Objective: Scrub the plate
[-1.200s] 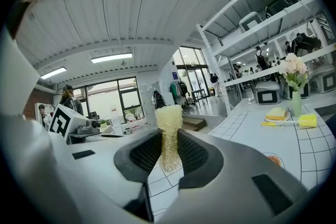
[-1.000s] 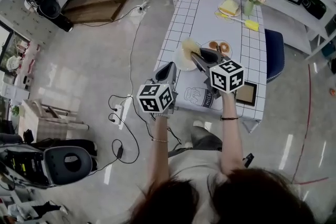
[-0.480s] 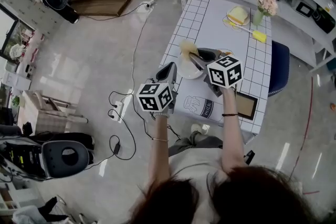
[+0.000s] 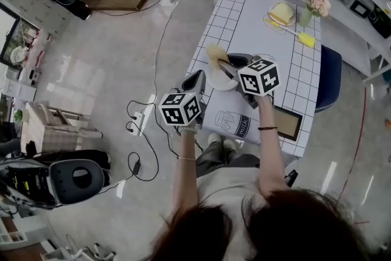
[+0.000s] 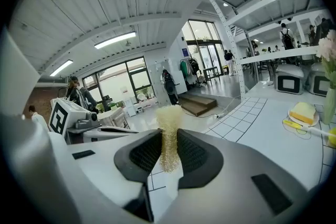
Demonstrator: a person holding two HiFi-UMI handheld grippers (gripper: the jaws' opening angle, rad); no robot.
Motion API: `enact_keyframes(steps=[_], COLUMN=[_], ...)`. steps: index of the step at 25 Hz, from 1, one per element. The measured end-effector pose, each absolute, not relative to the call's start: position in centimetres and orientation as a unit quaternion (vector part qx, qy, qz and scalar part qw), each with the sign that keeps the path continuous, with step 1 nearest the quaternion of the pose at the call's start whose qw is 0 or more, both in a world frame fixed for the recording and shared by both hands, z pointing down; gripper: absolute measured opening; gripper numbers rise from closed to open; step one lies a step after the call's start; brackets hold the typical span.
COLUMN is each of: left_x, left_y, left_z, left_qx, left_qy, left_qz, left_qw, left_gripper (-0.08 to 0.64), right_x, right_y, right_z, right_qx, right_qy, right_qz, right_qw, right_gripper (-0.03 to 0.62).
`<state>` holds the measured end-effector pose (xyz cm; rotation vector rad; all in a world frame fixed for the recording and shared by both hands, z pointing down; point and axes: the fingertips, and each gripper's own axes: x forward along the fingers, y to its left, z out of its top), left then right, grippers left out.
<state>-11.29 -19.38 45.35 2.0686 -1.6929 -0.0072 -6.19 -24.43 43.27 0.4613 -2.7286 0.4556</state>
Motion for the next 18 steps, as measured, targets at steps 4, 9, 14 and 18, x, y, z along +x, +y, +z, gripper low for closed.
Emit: enact_keyframes(steps=[4,9,14,18], left_x=[-11.9,-12.7,-13.3,-13.4], left_y=[-20.4,-21.5,-22.3,-22.8], left_z=[46.6,48.0,49.4,50.4], left_qx=[0.755,0.76,0.765,0.769], left_qy=[-0.608,-0.595,-0.58,-0.568], left_qz=[0.004,0.015,0.021,0.023], left_qw=[0.246,0.261,0.278,0.292], left_gripper=[0.011,0.011,0.011,0.011], right_x=[-7.0,-8.0,-8.6,-8.9], right_y=[-25.3,-26.2,-26.7,-27.1], right_z=[44.3,45.3,47.1,48.0], right_qx=[0.161,0.164,0.166,0.17], right_qy=[-0.955,-0.95,-0.942,-0.935], right_qz=[0.169,0.186,0.2,0.205], right_qw=[0.181,0.188,0.214,0.235], right_gripper=[0.08,0.08,0.08,0.08])
